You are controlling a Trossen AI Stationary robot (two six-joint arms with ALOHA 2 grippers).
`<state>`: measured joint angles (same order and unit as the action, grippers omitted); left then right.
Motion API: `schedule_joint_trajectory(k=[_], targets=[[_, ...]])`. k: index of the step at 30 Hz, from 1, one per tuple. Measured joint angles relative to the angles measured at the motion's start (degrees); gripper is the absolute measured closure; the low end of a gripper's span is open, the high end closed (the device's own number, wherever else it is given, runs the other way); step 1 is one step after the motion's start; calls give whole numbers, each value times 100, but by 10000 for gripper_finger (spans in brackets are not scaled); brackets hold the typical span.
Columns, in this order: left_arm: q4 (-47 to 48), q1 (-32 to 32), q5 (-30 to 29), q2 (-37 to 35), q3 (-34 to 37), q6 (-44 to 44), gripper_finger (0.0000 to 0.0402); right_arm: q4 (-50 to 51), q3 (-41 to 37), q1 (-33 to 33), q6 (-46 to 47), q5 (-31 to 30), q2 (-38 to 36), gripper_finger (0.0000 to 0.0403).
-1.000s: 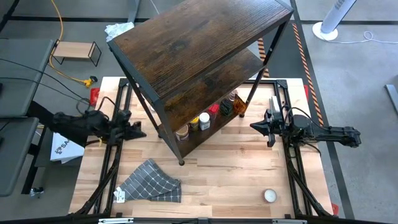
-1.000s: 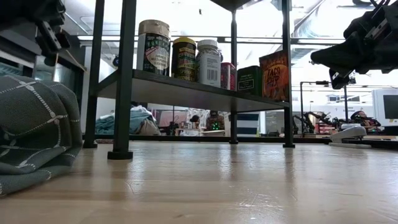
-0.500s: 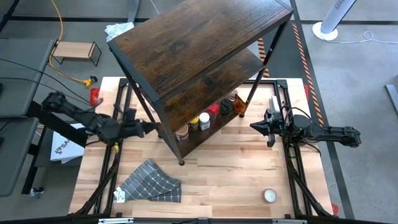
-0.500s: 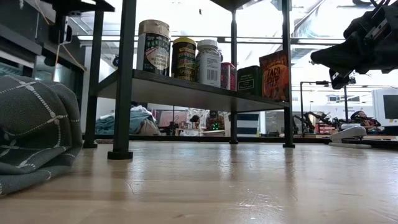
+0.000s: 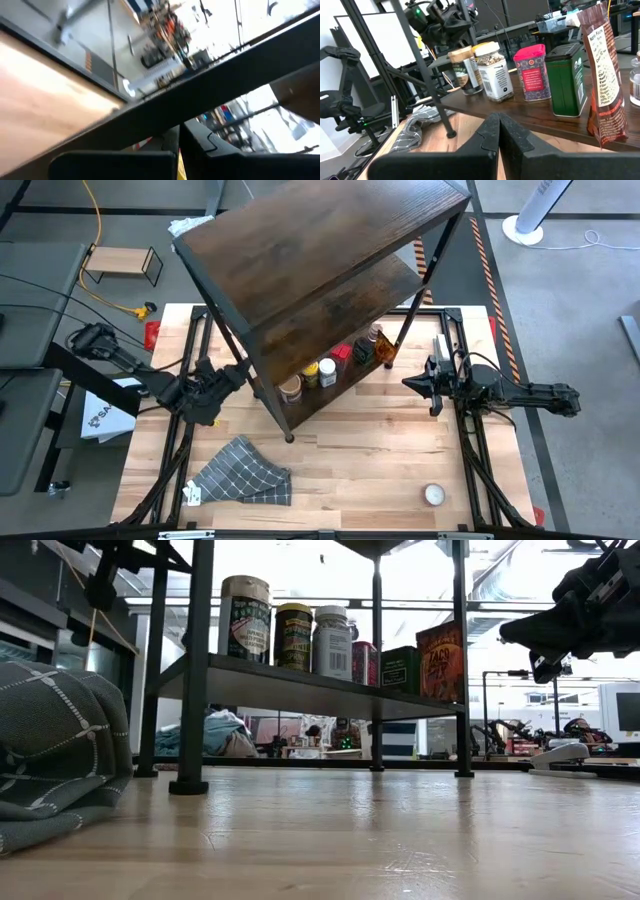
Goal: Shelf spices
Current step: Adjust the shelf
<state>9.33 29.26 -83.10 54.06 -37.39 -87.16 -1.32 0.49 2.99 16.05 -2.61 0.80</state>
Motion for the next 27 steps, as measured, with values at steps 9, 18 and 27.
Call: schedule_joint_trajectory(k=[9,18,27], targets=[[1342,-862,98,-799,0,277,401,1,-1,1,-1,0,0,402],[1957,-1671,507,-1590,4,721,401,0,0,0,-1,1,0,402],[47,-1460,1431,-2002,4,3044,401,0,0,1,0,1,0,402]])
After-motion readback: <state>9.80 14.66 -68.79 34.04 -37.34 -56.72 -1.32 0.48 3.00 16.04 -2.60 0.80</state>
